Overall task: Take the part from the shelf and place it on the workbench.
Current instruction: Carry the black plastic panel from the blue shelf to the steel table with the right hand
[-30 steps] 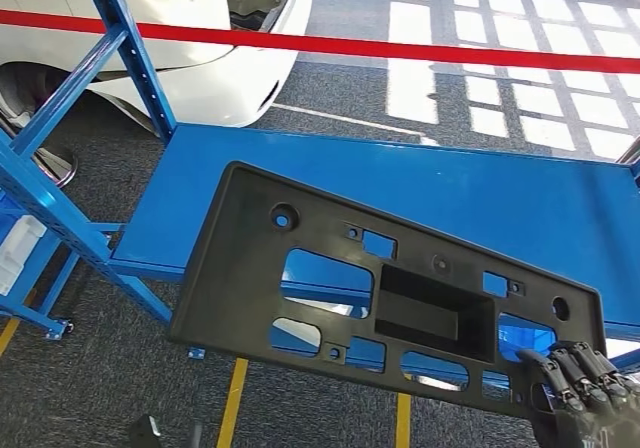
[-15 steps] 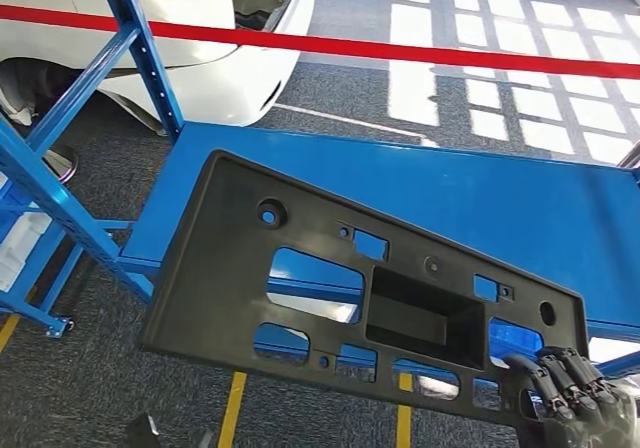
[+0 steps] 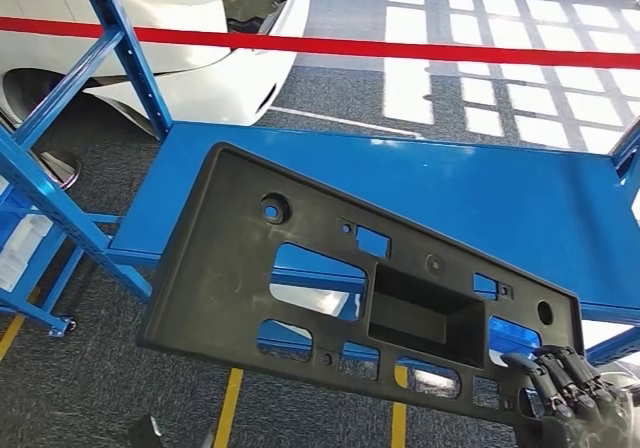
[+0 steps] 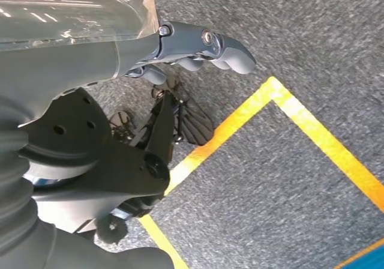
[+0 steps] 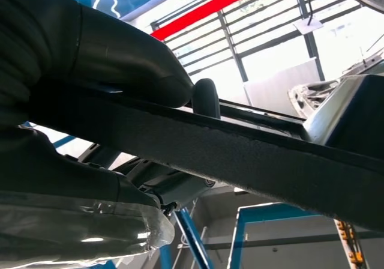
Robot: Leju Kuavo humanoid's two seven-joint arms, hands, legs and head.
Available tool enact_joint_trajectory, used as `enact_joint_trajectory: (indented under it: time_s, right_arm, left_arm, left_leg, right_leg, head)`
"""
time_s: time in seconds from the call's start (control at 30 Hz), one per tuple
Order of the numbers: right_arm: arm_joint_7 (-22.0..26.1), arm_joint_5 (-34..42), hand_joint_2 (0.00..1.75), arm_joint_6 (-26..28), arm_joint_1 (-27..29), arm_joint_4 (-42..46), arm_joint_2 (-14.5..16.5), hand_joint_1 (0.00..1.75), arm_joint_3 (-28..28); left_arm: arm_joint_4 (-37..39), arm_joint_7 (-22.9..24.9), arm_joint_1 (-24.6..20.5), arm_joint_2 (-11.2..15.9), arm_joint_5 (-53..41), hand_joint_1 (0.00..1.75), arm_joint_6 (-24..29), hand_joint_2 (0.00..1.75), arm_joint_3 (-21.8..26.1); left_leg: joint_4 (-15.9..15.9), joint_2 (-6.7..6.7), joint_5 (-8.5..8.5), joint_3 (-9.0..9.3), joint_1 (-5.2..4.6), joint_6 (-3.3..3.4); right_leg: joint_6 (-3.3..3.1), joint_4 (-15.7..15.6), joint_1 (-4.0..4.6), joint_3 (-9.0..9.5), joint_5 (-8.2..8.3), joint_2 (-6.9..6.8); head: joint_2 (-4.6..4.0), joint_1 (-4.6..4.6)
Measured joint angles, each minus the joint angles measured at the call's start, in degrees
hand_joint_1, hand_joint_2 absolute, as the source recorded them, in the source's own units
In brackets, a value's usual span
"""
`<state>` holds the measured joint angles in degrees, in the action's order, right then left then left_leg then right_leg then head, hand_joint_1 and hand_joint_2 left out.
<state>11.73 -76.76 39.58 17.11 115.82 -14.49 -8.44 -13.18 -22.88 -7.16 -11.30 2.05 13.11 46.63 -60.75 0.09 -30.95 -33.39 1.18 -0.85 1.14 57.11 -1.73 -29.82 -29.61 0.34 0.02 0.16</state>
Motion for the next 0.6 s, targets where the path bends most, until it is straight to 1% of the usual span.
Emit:
enact_joint_trajectory:
  time_s: [0.03,0.07,0.1,0.13,0.17,0.2,0.23,0.27,0.3,0.33,0.37,0.4,0.43,0.47,0.5,0.53,0.57,0.6]
  right_arm:
    - [0.0,0.0,1.75,0.0,0.0,0.0,0.1,1.75,0.0]
    - [0.0,0.0,1.75,0.0,0.0,0.0,0.1,1.75,0.0]
    - [0.0,0.0,1.75,0.0,0.0,-0.1,0.2,1.75,0.0]
    - [0.0,0.0,1.75,0.0,0.0,-0.1,0.3,1.75,0.0]
    - [0.1,0.1,1.75,0.0,0.0,-0.2,0.4,1.75,0.0]
    - [0.1,0.2,1.75,0.0,0.0,-0.2,0.4,1.75,0.0]
    - [0.2,0.3,1.75,0.0,0.0,-0.3,0.5,1.75,0.0]
    - [0.2,0.4,1.75,0.0,0.0,-0.3,0.6,1.75,0.0]
    - [0.3,0.5,1.75,0.0,-0.1,-0.3,0.7,1.75,0.0]
    - [0.4,0.6,1.75,0.0,-0.1,-0.3,0.8,1.75,0.0]
    - [0.4,0.7,1.75,0.0,-0.1,-0.3,0.9,1.75,0.0]
    - [0.4,0.8,1.75,0.0,-0.2,-0.3,0.9,1.75,0.0]
    - [0.5,0.8,1.75,0.0,-0.2,-0.3,1.0,1.75,-0.1]
    - [0.5,0.8,1.75,0.0,-0.2,-0.3,1.0,1.75,-0.1]
    - [0.6,0.8,1.75,0.0,-0.2,-0.3,1.0,1.75,-0.2]
    - [0.6,0.8,1.75,0.0,-0.2,-0.4,1.0,1.75,-0.2]
    - [0.6,0.8,1.75,0.0,-0.2,-0.5,1.1,1.75,-0.3]
    - [0.6,0.8,1.75,0.0,-0.2,-0.6,1.1,1.75,-0.4]
  left_arm:
    - [0.0,0.0,0.0,0.0,0.0,0.0,0.0,1.75,0.0]
    - [0.0,0.0,0.0,0.0,0.0,0.0,0.0,1.75,0.0]
    - [0.0,0.0,0.0,0.0,0.0,0.0,0.0,1.75,0.0]
    - [0.0,0.0,0.0,0.0,0.0,0.0,0.0,1.75,0.0]
    - [0.0,0.0,0.0,0.0,0.0,0.0,0.0,1.75,0.0]
    - [0.0,0.0,0.0,0.0,0.0,0.0,0.0,1.75,0.0]
    - [0.0,0.0,0.0,0.0,0.0,0.0,0.0,1.75,0.0]
    - [0.0,0.0,-0.1,0.0,0.0,0.0,0.0,1.75,0.0]
    - [0.0,0.0,-0.2,0.0,0.0,0.0,0.0,1.75,0.0]
    - [0.0,0.0,-0.3,0.0,0.0,0.0,0.0,1.75,0.0]
    - [0.0,0.1,-0.4,0.0,0.0,0.0,0.0,1.75,0.0]
    - [0.0,0.1,-0.4,0.0,0.0,0.0,0.0,1.75,0.0]
    - [0.0,0.1,-0.4,0.0,0.0,0.0,0.0,1.75,0.0]
    - [0.0,0.1,-0.4,0.0,0.0,0.0,0.0,1.75,0.0]
    - [0.0,0.1,-0.4,0.0,0.0,0.0,0.0,1.75,0.0]
    - [0.0,0.1,-0.5,0.0,0.0,0.0,0.0,1.75,0.0]
    - [0.0,0.1,-0.5,0.0,0.0,0.0,0.0,1.75,0.0]
    - [0.0,0.1,-0.5,0.0,0.0,0.0,0.0,1.75,0.0]
  left_leg:
    - [-3.1,0.0,-2.48,-1.12,0.02,-0.1]
    - [-7.1,0.0,-4.96,-2.47,0.01,-0.11]
    - [-10.7,-0.01,-6.77,-3.58,-0.01,-0.11]
    - [-13.1,-0.01,-7.53,-3.99,-0.04,-0.05]
    - [-13.3,0.0,-7.11,-3.38,-0.07,0.08]
    - [-11.3,0.0,-5.72,-1.66,-0.11,0.27]
    - [-7.4,0.0,-4.0,0.91,-0.16,0.51]
    - [-3.0,0.01,-2.7,3.64,-0.25,0.73]
    - [0.7,0.01,-1.95,5.78,-0.35,0.89]
    - [3.0,0.0,-1.71,7.0,-0.49,1.01]
    - [3.9,-0.01,-1.73,7.33,-0.68,1.14]
    - [4.1,0.0,-1.48,7.14,-0.8,1.36]
    - [4.1,0.1,-1.07,6.8,-0.81,1.65]
    - [4.2,0.21,-0.55,6.41,-0.78,2.09]
    - [4.3,0.33,0.03,5.9,-0.7,2.5]
    - [4.4,0.47,0.6,5.29,-0.66,2.83]
    - [4.3,0.53,1.13,4.61,-0.75,3.11]
    - [4.3,0.6,1.66,3.91,-0.86,3.22]
  right_leg:
    - [-0.59,0.0,0.08,-0.51,0.35,-0.15]
    - [-0.99,0.0,0.26,-1.09,0.72,-0.23]
    - [-1.21,0.1,0.46,-1.68,1.08,-0.31]
    - [-1.31,0.2,0.63,-2.25,1.43,-0.36]
    - [-1.31,0.3,0.76,-2.81,1.75,-0.39]
    - [-1.25,0.5,0.84,-3.32,2.02,-0.39]
    - [-1.12,0.8,0.88,-3.75,2.24,-0.38]
    - [-0.91,1.1,0.97,-4.15,2.44,-0.37]
    - [-0.62,1.3,1.03,-4.47,2.69,-0.35]
    - [-0.28,1.4,1.07,-4.73,3.0,-0.35]
    - [0.1,1.5,1.06,-4.93,3.38,-0.36]
    - [0.52,1.4,0.96,-5.03,3.81,-0.35]
    - [0.89,1.4,0.83,-5.18,3.87,-0.29]
    - [1.21,1.9,0.72,-5.47,3.13,-0.26]
    - [1.47,3.2,0.66,-5.98,1.46,-0.22]
    - [1.64,5.6,0.6,-6.76,-1.12,-0.21]
    - [1.8,9.0,0.61,-7.64,-3.96,-0.24]
    - [1.91,12.7,0.6,-8.33,-6.19,-0.24]
  head:
    - [0.0,-0.02]
    - [0.0,-0.03]
    - [0.0,-0.02]
    - [0.0,-0.02]
    - [0.0,-0.01]
    - [0.0,-0.01]
    - [0.0,-0.01]
    - [0.0,-0.01]
    - [0.0,0.01]
    - [0.0,0.03]
    - [0.0,0.04]
    - [0.0,0.05]
    - [0.0,0.05]
    - [0.0,0.09]
    - [0.0,0.12]
    - [0.0,0.15]
    - [0.0,0.18]
    - [0.0,0.16]
